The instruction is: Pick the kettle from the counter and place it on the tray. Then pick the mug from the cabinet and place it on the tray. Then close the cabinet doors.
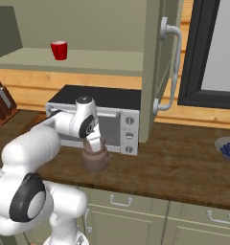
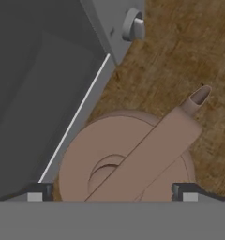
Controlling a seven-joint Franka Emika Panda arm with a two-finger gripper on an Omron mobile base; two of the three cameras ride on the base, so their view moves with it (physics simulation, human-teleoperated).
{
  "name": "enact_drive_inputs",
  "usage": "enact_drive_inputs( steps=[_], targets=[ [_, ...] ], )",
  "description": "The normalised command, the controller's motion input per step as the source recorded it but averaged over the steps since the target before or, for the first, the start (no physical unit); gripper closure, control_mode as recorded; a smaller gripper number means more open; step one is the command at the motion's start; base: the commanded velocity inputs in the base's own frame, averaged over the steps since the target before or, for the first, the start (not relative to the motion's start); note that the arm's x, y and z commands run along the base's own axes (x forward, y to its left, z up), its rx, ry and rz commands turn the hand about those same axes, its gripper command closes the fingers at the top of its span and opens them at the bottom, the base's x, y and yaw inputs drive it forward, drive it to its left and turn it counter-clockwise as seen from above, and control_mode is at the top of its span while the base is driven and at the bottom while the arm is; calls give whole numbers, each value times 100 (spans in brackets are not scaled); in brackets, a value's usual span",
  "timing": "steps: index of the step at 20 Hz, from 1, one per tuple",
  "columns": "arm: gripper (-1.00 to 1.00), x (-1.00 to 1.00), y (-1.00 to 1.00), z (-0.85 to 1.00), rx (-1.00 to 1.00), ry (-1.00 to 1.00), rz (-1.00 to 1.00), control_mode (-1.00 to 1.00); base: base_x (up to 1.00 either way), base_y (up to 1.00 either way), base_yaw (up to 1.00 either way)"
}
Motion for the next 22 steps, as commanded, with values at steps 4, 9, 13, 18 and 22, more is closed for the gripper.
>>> enact_drive_inputs(
  steps=[4,9,13,18,22],
  targets=[
    [-100,2,-10,-29,0,14,-2,-100,0,0,0],
    [100,-11,-1,-37,0,2,0,-100,0,0,0],
    [100,-17,-7,-21,3,0,0,-100,0,0,0],
    [100,-11,-1,1,6,0,0,-100,0,0,0],
    [100,-36,2,23,7,-9,6,-100,0,0,0]
  ],
)
